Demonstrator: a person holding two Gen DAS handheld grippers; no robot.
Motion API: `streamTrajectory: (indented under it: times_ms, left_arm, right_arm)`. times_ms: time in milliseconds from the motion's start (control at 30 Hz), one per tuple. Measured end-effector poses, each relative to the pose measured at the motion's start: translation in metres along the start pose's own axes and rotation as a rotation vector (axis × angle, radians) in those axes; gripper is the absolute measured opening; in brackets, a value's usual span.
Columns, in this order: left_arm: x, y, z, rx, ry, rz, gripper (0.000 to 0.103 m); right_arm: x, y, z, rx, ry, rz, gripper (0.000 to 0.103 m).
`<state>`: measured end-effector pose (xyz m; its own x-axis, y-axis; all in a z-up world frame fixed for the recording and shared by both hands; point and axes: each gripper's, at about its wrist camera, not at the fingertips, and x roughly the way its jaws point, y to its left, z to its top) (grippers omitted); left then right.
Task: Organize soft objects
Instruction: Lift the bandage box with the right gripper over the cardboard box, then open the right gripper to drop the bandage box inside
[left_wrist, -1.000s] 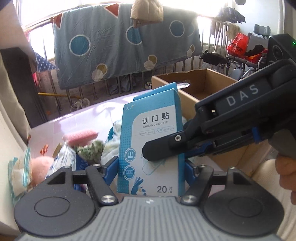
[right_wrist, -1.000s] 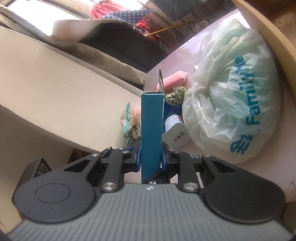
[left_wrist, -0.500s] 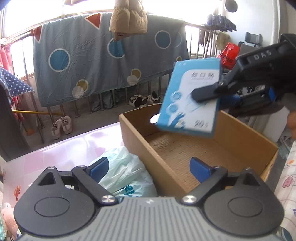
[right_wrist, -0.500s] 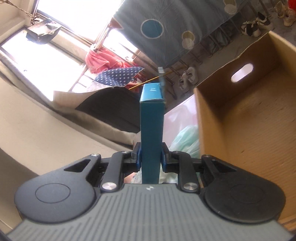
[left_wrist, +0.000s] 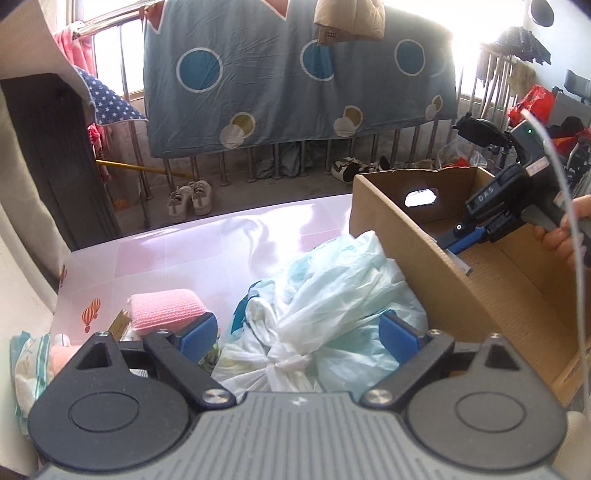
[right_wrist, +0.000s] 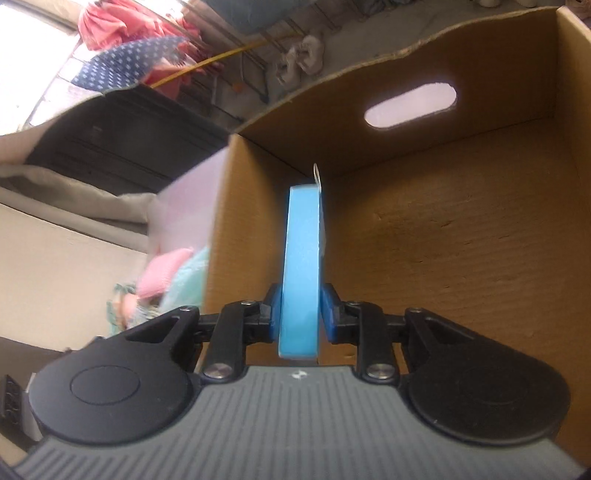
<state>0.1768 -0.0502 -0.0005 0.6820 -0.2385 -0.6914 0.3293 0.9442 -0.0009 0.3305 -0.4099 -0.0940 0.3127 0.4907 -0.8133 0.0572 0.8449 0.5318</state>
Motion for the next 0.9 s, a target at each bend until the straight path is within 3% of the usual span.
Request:
streamTrajectory:
  times_ms: [100,267,367,500,600,900]
  left_arm:
    - [-0.007,0.007,-0.01,-0.024,0.001,0.0,0.095]
    - [-0.017,0.022,-0.025,-0.061,0.009,-0.008,0.095]
    - [-0.021,0.027,-0.03,-0.071,0.011,-0.005,0.095]
    - [-0.023,0.033,-0.034,-0.088,0.018,0.001,0.095]
    - [-0.024,0.034,-0.035,-0.093,0.023,0.004,0.095]
    - [-0.024,0.038,-0.04,-0.119,0.031,0.013,0.095]
  right_arm:
    - [0.02,-0.016,-0.002,0.011,0.023,-0.132,0.031]
    - [0.022,-0.028,-0.018,0.103,0.039,-0.086,0.032]
    - [0.025,-0.027,-0.029,0.129,0.072,-0.086,0.046]
    - [0.029,-0.019,-0.038,0.157,0.055,-0.099,0.045]
    - [0.038,-0.012,-0.035,0.203,0.032,-0.095,0.035]
    - [0.055,0.009,-0.029,0.223,-0.061,-0.14,0.034]
